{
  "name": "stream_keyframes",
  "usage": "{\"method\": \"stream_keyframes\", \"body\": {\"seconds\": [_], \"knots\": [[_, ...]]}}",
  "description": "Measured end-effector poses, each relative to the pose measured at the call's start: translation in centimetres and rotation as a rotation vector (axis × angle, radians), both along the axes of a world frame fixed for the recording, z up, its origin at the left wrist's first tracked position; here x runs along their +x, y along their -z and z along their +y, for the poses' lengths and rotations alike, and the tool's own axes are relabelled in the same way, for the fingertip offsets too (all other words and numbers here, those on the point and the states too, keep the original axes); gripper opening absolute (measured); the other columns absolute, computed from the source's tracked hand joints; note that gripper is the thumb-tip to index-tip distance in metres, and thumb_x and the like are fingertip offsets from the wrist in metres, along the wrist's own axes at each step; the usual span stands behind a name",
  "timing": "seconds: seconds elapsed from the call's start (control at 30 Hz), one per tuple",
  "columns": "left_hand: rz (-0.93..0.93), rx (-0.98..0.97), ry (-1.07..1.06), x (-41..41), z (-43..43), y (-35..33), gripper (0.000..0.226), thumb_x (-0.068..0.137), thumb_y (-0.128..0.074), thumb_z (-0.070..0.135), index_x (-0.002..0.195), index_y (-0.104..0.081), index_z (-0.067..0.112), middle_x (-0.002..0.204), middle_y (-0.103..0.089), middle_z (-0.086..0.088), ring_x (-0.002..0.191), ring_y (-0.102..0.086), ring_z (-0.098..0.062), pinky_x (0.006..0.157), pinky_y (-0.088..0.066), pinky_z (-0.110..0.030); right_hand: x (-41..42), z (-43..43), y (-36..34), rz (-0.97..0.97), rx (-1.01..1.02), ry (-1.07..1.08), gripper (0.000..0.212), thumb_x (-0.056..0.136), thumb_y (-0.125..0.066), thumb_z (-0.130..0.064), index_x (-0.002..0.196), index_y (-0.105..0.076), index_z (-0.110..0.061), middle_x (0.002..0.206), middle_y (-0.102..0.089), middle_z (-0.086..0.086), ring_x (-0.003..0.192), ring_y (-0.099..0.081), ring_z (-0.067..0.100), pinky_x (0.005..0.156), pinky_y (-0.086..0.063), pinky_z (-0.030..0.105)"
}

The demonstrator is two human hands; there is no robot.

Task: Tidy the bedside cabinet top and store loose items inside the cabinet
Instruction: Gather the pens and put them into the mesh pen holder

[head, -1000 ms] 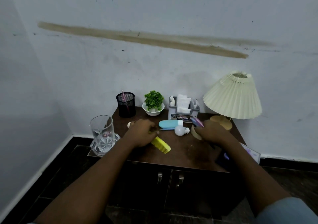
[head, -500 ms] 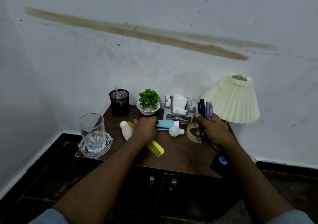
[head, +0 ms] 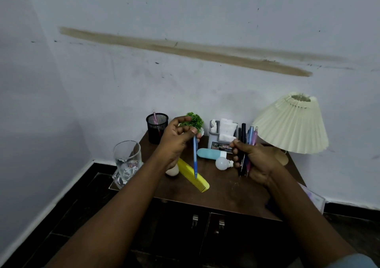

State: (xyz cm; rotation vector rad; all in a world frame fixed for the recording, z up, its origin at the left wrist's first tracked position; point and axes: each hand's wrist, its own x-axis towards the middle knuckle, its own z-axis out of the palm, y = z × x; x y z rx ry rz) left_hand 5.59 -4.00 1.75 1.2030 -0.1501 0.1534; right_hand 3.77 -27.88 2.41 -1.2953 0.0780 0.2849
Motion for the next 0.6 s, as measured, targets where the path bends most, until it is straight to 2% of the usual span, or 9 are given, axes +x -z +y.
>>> {"method": "stream_keyframes", "body": {"seconds": [0.03, 0.1, 0.17, 0.23, 0.33, 0.4, 0.47, 0.53, 0.6], "knots": [[0.005, -0.074, 0.032, -0.3, -0.3, -0.4, 0.039, 0.094, -0.061, -0.011, 0.129, -0.052, 0.003, 0.076, -0.07, -0.007, 0.084, -0.073, -0.031, 0.084, -0.061, -0.048, -0.1, 0.5, 0.1, 0.02, 0.011, -0.026, 0.02, 0.1, -0.06, -0.019, 0.093, -0.069, -0.003, 0.073, -0.063, 0.008, 0.058, -0.062, 0.018, 0.05, -0.055, 0.029], [0.03, -0.172, 0.085, -0.8, -1.1, -0.8, 0.039, 0.092, -0.061, -0.013, 0.125, -0.053, 0.005, 0.08, -0.07, -0.012, 0.082, -0.074, -0.03, 0.079, -0.064, -0.045, -0.4, 1.7, 0.6, 0.079, 0.036, -0.089, 0.022, 0.102, -0.056, -0.018, 0.099, -0.069, 0.0, 0.088, -0.073, 0.017, 0.072, -0.074, 0.028, 0.07, -0.063, 0.039], [0.056, -0.176, 0.103, -1.1, -2.0, -0.6, 0.038, 0.091, -0.063, -0.013, 0.122, -0.055, 0.006, 0.084, -0.07, -0.013, 0.083, -0.074, -0.03, 0.079, -0.063, -0.045, -0.7, 2.9, 1.0, 0.144, 0.043, -0.161, 0.026, 0.105, -0.051, -0.018, 0.108, -0.067, 0.002, 0.108, -0.074, 0.025, 0.092, -0.075, 0.037, 0.085, -0.061, 0.047], [0.067, -0.106, 0.079, -1.3, -2.9, -0.3, 0.037, 0.09, -0.066, -0.011, 0.122, -0.057, 0.006, 0.087, -0.069, -0.012, 0.088, -0.074, -0.031, 0.082, -0.061, -0.046, -1.3, 3.8, 1.2, 0.195, 0.068, -0.248, 0.032, 0.107, -0.047, -0.021, 0.119, -0.065, 0.002, 0.119, -0.07, 0.027, 0.102, -0.073, 0.04, 0.089, -0.06, 0.049], [0.025, 0.035, -0.002, -1.1, -3.6, 0.3, 0.031, 0.089, -0.071, -0.008, 0.114, -0.063, 0.009, 0.082, -0.069, -0.005, 0.089, -0.074, -0.028, 0.078, -0.061, -0.039, -2.0, 4.1, 0.7, 0.211, 0.091, -0.3, 0.035, 0.107, -0.047, -0.025, 0.12, -0.068, 0.001, 0.114, -0.073, 0.025, 0.088, -0.075, 0.033, 0.079, -0.064, 0.044], [-0.019, 0.112, -0.056, -0.9, -3.9, 0.5, 0.027, 0.087, -0.073, -0.006, 0.106, -0.066, 0.011, 0.076, -0.068, 0.002, 0.082, -0.074, -0.018, 0.072, -0.06, -0.029, -2.3, 3.5, 0.2, 0.197, 0.097, -0.269, 0.034, 0.105, -0.051, -0.027, 0.116, -0.07, -0.001, 0.099, -0.076, 0.017, 0.071, -0.072, 0.025, 0.068, -0.064, 0.038], [-0.052, 0.132, -0.067, -0.8, -4.3, 0.7, 0.027, 0.086, -0.075, -0.006, 0.102, -0.067, 0.013, 0.071, -0.069, 0.007, 0.076, -0.073, -0.011, 0.069, -0.058, -0.023, -2.6, 2.3, -0.3, 0.166, 0.098, -0.249, 0.034, 0.104, -0.054, -0.026, 0.12, -0.068, 0.0, 0.084, -0.072, 0.009, 0.064, -0.064, 0.019, 0.061, -0.061, 0.035], [-0.066, 0.117, -0.045, -0.7, -4.8, 0.9, 0.026, 0.086, -0.076, -0.003, 0.105, -0.066, 0.013, 0.072, -0.071, 0.007, 0.075, -0.073, -0.011, 0.068, -0.058, -0.023, -3.0, 0.7, -0.9, 0.115, 0.061, -0.208, 0.032, 0.103, -0.057, -0.022, 0.123, -0.065, 0.002, 0.073, -0.062, 0.004, 0.058, -0.057, 0.015, 0.054, -0.055, 0.031], [-0.06, 0.164, -0.033, -0.6, -5.6, 1.3, 0.019, 0.091, -0.076, 0.008, 0.107, -0.068, 0.014, 0.076, -0.071, 0.004, 0.077, -0.071, -0.011, 0.068, -0.058, -0.028, -3.3, -1.4, -1.9, 0.031, 0.013, -0.101, 0.023, 0.099, -0.061, -0.02, 0.113, -0.064, -0.002, 0.068, -0.056, 0.002, 0.055, -0.053, 0.014, 0.048, -0.05, 0.027]]}}
